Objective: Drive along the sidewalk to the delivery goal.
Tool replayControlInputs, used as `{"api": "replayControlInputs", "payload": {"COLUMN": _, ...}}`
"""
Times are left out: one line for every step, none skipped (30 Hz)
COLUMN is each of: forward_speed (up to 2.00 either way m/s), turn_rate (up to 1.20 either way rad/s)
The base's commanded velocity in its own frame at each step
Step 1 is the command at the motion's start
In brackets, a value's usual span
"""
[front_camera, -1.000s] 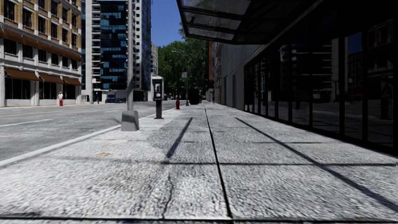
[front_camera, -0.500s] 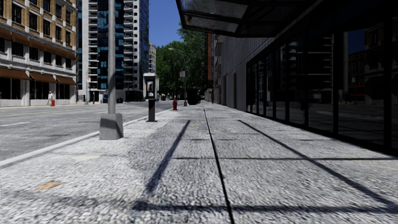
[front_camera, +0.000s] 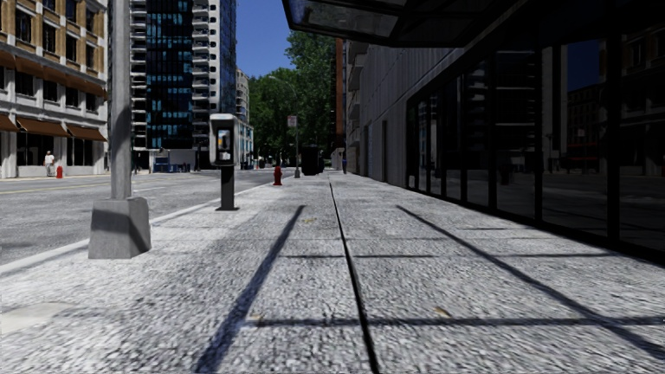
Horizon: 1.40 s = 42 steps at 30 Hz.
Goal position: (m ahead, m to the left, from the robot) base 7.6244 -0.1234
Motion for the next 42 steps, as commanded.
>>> {"api": "replayControlInputs", "payload": {"forward_speed": 2.0, "turn_rate": 0.0}}
{"api": "replayControlInputs", "payload": {"forward_speed": 2.0, "turn_rate": 0.0}}
{"api": "replayControlInputs", "payload": {"forward_speed": 2.0, "turn_rate": 0.0}}
{"api": "replayControlInputs", "payload": {"forward_speed": 2.0, "turn_rate": 0.0}}
{"api": "replayControlInputs", "payload": {"forward_speed": 2.0, "turn_rate": 0.0}}
{"api": "replayControlInputs", "payload": {"forward_speed": 2.0, "turn_rate": 0.0}}
{"api": "replayControlInputs", "payload": {"forward_speed": 2.0, "turn_rate": 0.0}}
{"api": "replayControlInputs", "payload": {"forward_speed": 2.0, "turn_rate": 0.0}}
{"api": "replayControlInputs", "payload": {"forward_speed": 2.0, "turn_rate": 0.0}}
{"api": "replayControlInputs", "payload": {"forward_speed": 2.0, "turn_rate": 0.0}}
{"api": "replayControlInputs", "payload": {"forward_speed": 2.0, "turn_rate": 0.0}}
{"api": "replayControlInputs", "payload": {"forward_speed": 2.0, "turn_rate": 0.0}}
{"api": "replayControlInputs", "payload": {"forward_speed": 2.0, "turn_rate": 0.0}}
{"api": "replayControlInputs", "payload": {"forward_speed": 2.0, "turn_rate": 0.0}}
{"api": "replayControlInputs", "payload": {"forward_speed": 2.0, "turn_rate": 0.0}}
{"api": "replayControlInputs", "payload": {"forward_speed": 2.0, "turn_rate": 0.0}}
{"api": "replayControlInputs", "payload": {"forward_speed": 2.0, "turn_rate": 0.0}}
{"api": "replayControlInputs", "payload": {"forward_speed": 2.0, "turn_rate": 0.0}}
{"api": "replayControlInputs", "payload": {"forward_speed": 2.0, "turn_rate": 0.0}}
{"api": "replayControlInputs", "payload": {"forward_speed": 2.0, "turn_rate": -0.11}}
{"api": "replayControlInputs", "payload": {"forward_speed": 2.0, "turn_rate": -0.15}}
{"api": "replayControlInputs", "payload": {"forward_speed": 2.0, "turn_rate": -0.16}}
{"api": "replayControlInputs", "payload": {"forward_speed": 2.0, "turn_rate": -0.16}}
{"api": "replayControlInputs", "payload": {"forward_speed": 2.0, "turn_rate": -0.16}}
{"api": "replayControlInputs", "payload": {"forward_speed": 2.0, "turn_rate": -0.16}}
{"api": "replayControlInputs", "payload": {"forward_speed": 2.0, "turn_rate": -0.16}}
{"api": "replayControlInputs", "payload": {"forward_speed": 2.0, "turn_rate": -0.16}}
{"api": "replayControlInputs", "payload": {"forward_speed": 2.0, "turn_rate": -0.16}}
{"api": "replayControlInputs", "payload": {"forward_speed": 2.0, "turn_rate": -0.15}}
{"api": "replayControlInputs", "payload": {"forward_speed": 2.0, "turn_rate": -0.01}}
{"api": "replayControlInputs", "payload": {"forward_speed": 2.0, "turn_rate": 0.0}}
{"api": "replayControlInputs", "payload": {"forward_speed": 2.0, "turn_rate": 0.0}}
{"api": "replayControlInputs", "payload": {"forward_speed": 2.0, "turn_rate": 0.0}}
{"api": "replayControlInputs", "payload": {"forward_speed": 2.0, "turn_rate": 0.0}}
{"api": "replayControlInputs", "payload": {"forward_speed": 2.0, "turn_rate": 0.0}}
{"api": "replayControlInputs", "payload": {"forward_speed": 2.0, "turn_rate": 0.0}}
{"api": "replayControlInputs", "payload": {"forward_speed": 2.0, "turn_rate": 0.0}}
{"api": "replayControlInputs", "payload": {"forward_speed": 2.0, "turn_rate": 0.0}}
{"api": "replayControlInputs", "payload": {"forward_speed": 2.0, "turn_rate": 0.0}}
{"api": "replayControlInputs", "payload": {"forward_speed": 2.0, "turn_rate": 0.0}}
{"api": "replayControlInputs", "payload": {"forward_speed": 2.0, "turn_rate": 0.0}}
{"api": "replayControlInputs", "payload": {"forward_speed": 2.0, "turn_rate": 0.0}}
